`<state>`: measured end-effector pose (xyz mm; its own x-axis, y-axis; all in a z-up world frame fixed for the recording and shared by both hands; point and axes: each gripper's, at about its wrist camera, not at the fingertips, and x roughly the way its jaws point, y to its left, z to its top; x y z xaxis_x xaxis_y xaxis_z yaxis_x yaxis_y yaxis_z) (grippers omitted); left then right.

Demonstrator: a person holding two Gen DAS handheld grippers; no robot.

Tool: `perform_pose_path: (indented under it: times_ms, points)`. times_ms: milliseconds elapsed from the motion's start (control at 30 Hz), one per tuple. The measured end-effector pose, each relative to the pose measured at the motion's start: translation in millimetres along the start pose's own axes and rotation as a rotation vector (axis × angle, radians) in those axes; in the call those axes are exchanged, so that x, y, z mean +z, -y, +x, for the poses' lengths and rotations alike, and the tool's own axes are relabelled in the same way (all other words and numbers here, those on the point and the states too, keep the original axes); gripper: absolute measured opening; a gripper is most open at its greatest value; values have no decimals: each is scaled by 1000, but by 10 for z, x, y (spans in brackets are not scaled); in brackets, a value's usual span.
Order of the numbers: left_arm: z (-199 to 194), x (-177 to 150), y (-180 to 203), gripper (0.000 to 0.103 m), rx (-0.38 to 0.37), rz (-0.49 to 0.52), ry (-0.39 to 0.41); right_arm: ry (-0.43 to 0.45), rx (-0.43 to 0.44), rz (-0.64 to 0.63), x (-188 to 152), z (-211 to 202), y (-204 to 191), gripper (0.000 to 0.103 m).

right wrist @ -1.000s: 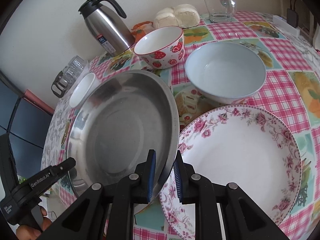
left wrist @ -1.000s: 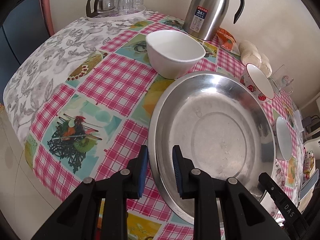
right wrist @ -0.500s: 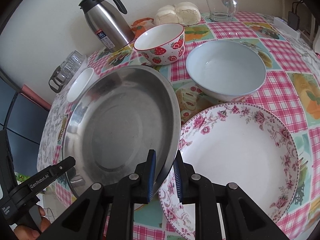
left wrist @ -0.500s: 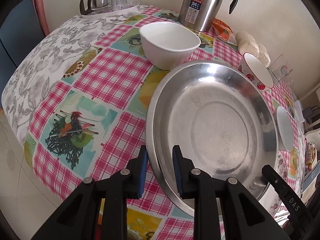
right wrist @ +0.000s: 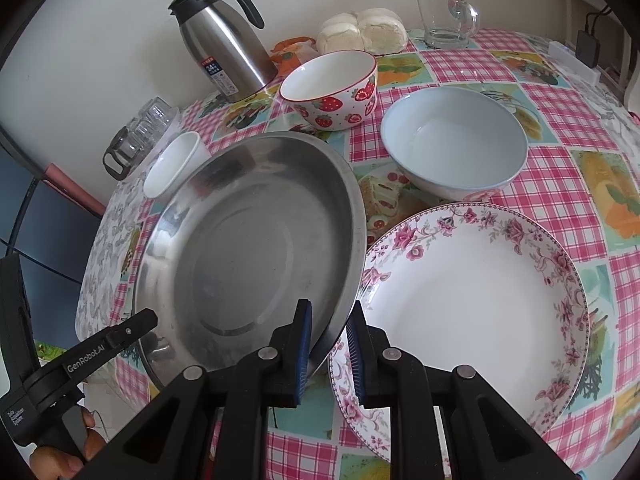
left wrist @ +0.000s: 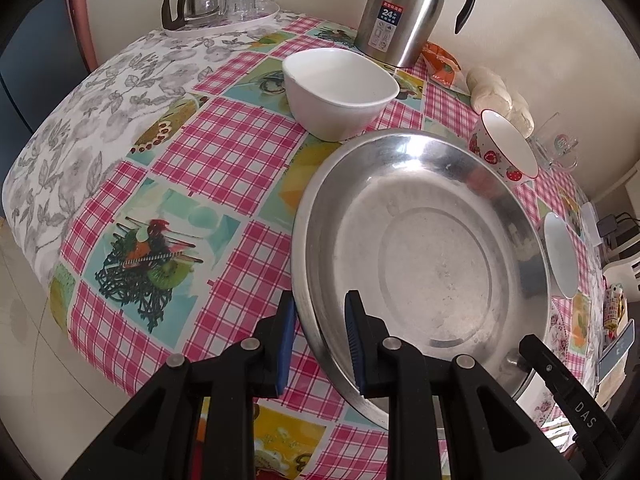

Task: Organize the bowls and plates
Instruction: 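Carry the held steel tray across the table with both grippers, then lower the steel tray onto the table and open both grippers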

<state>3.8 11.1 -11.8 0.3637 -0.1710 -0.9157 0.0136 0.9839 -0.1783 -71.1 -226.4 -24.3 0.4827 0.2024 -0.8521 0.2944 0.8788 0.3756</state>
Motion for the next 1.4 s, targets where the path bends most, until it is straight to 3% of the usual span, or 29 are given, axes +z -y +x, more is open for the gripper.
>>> perform_pose_path:
  times_ms: [367, 633, 700, 733, 800, 867, 933, 1067, 1133, 1400]
  points:
    - [-17, 15, -78, 26, -21, -43, 3, -33, -25, 14, -28, 36, 16, 20]
    - [-169, 61, -194, 28, 0, -106, 82, 7, -50, 10, 2, -40, 22, 20]
    - [-230, 76, -217, 32, 10, -120, 116, 29, -57, 5, 12, -78, 19, 20]
    - [-258, 85, -225, 40, 14, -123, 130, 49, -62, -4, 18, -109, 6, 20]
    - [-299, 94, -229, 53, 26, -129, 151, 87, -79, -22, 38, -167, -26, 28]
    - [-316, 99, -226, 57, 27, -128, 157, 125, -98, -44, 50, -230, -61, 59]
    - [-291, 106, -212, 60, 32, -119, 144, 152, -106, -74, 57, -268, -111, 61]
    - [-243, 102, -161, 78, 51, -93, 127, 173, -125, -138, 56, -265, -206, 76]
    - [-240, 88, -131, 82, 64, -73, 128, 175, -130, -165, 58, -247, -243, 79]
    - [-247, 70, -39, 89, 122, -9, 161, 198, -153, -189, 61, -241, -248, 90]
